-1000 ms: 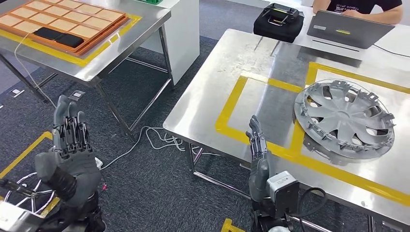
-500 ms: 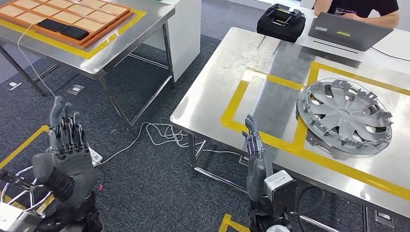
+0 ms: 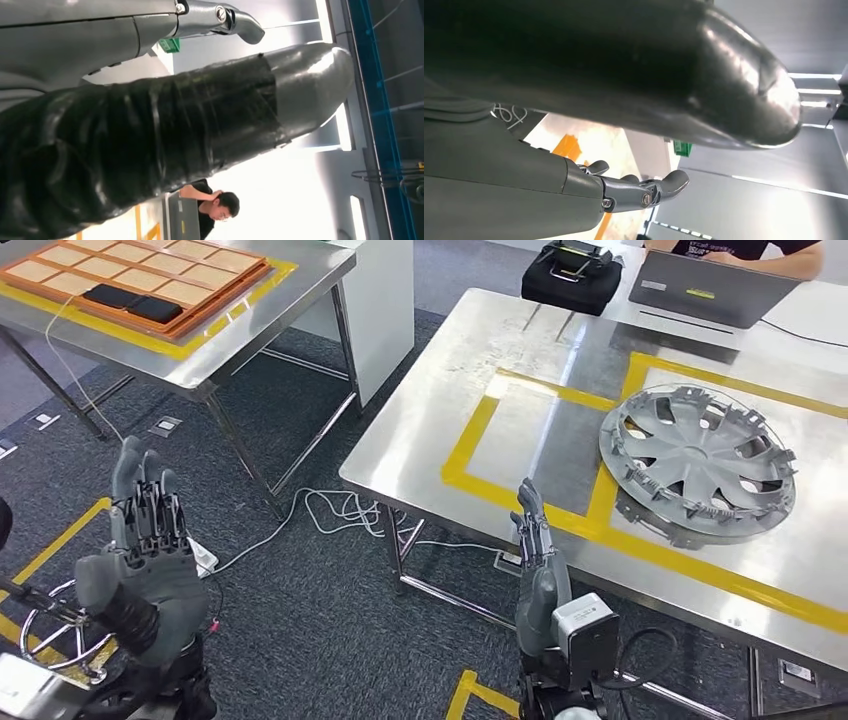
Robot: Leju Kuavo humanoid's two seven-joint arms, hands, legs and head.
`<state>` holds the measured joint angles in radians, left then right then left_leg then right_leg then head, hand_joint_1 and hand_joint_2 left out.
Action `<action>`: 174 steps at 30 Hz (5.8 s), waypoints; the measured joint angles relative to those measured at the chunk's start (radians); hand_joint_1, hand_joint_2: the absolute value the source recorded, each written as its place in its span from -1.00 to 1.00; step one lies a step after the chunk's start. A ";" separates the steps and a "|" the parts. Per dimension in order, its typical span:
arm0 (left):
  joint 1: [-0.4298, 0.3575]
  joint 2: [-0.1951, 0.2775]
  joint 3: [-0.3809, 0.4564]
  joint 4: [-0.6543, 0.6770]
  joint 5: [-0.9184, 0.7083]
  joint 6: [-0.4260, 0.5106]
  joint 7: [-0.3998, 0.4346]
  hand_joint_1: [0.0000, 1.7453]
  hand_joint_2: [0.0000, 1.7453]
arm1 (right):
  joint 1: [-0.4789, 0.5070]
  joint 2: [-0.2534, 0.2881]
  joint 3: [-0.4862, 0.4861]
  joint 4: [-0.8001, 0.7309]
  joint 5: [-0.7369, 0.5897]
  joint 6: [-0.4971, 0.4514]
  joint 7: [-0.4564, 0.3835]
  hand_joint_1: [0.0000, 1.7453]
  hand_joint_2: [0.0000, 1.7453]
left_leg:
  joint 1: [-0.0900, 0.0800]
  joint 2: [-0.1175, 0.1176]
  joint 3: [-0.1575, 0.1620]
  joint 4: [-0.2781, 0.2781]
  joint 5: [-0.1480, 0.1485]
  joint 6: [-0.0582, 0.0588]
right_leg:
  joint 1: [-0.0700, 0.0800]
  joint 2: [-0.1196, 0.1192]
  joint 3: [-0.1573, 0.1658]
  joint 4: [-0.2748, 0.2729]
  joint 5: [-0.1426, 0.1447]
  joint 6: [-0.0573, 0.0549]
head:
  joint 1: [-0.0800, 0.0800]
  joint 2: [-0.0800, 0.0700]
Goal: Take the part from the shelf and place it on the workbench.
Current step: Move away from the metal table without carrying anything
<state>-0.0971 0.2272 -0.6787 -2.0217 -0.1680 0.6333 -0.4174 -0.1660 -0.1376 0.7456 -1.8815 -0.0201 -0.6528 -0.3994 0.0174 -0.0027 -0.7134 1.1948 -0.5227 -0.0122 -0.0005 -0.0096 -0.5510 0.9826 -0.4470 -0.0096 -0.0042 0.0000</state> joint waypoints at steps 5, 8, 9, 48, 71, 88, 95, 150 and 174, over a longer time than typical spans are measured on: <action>0.004 0.001 0.000 0.001 0.000 0.001 0.001 -1.00 -1.00 | 0.006 0.000 0.000 0.000 0.000 -0.002 0.000 -1.00 -1.00 | 0.000 0.001 0.063 -0.021 0.005 0.004 | 0.005 0.000 -0.036 0.007 0.023 0.003 | -0.022 0.000; 0.002 0.001 0.000 0.000 0.000 0.001 0.001 -1.00 -1.00 | 0.006 0.000 0.000 0.000 0.000 -0.004 -0.001 -1.00 -1.00 | -0.005 0.002 0.165 -0.179 0.030 0.020 | 0.009 0.000 -0.048 0.020 0.029 0.016 | -0.030 0.000; 0.002 0.001 0.000 0.000 0.000 0.001 0.001 -1.00 -1.00 | 0.006 0.000 0.000 0.000 0.000 -0.005 -0.001 -1.00 -1.00 | -0.008 0.001 0.167 -0.184 0.030 0.025 | 0.009 0.000 -0.051 0.021 0.032 0.022 | -0.029 0.000; 0.014 0.000 0.001 0.002 0.001 0.009 -0.005 -1.00 -1.00 | 0.015 -0.001 -0.005 0.000 0.007 -0.021 -0.006 -1.00 -1.00 | -0.004 0.004 0.117 -0.196 0.089 0.059 | -0.005 0.007 -0.166 0.294 -0.124 0.062 | 0.005 0.000; 0.015 0.001 0.007 0.005 0.007 0.010 -0.011 -1.00 -1.00 | 0.014 0.000 -0.010 0.000 -0.004 -0.029 -0.011 -1.00 -1.00 | -0.011 -0.004 0.166 -0.191 0.044 0.035 | 0.006 0.011 -0.049 0.018 0.037 0.029 | -0.023 0.000; 0.015 -0.001 0.009 0.006 0.007 0.007 -0.010 -1.00 -1.00 | 0.013 -0.001 -0.013 0.000 -0.001 -0.033 -0.011 -1.00 -1.00 | -0.001 0.023 0.078 -0.187 0.122 0.014 | 0.000 0.004 0.019 0.007 -0.033 0.023 | 0.025 0.000; 0.019 0.001 0.011 0.006 0.007 0.007 -0.010 -1.00 -1.00 | 0.016 0.000 -0.013 0.000 -0.001 -0.033 -0.011 -1.00 -1.00 | 0.000 0.009 -0.004 0.067 -0.021 0.004 | -0.001 0.014 -0.015 0.006 0.010 0.003 | -0.007 0.000; 0.031 0.001 0.021 0.005 0.013 0.002 -0.009 -1.00 -1.00 | 0.024 0.000 -0.020 0.000 -0.001 -0.044 -0.019 -1.00 -1.00 | -0.004 0.032 0.090 -0.182 0.104 0.016 | 0.003 0.007 0.017 0.000 -0.020 0.013 | 0.024 0.000; 0.032 0.000 0.026 0.006 0.014 -0.002 -0.012 -1.00 -1.00 | 0.029 0.001 -0.033 0.000 0.001 -0.044 -0.022 -1.00 -1.00 | -0.011 0.027 0.106 -0.191 0.097 0.055 | -0.005 0.009 -0.044 0.132 -0.065 0.047 | 0.027 0.000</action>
<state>-0.0650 0.2276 -0.6527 -2.0159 -0.1535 0.6312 -0.4291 -0.1374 -0.1366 0.7125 -1.8815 -0.0195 -0.6972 -0.4215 0.0064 0.0247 -0.6072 1.0042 -0.4253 0.0426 -0.0052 -0.0003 -0.5948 1.1147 -0.5119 0.0373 0.0231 0.0000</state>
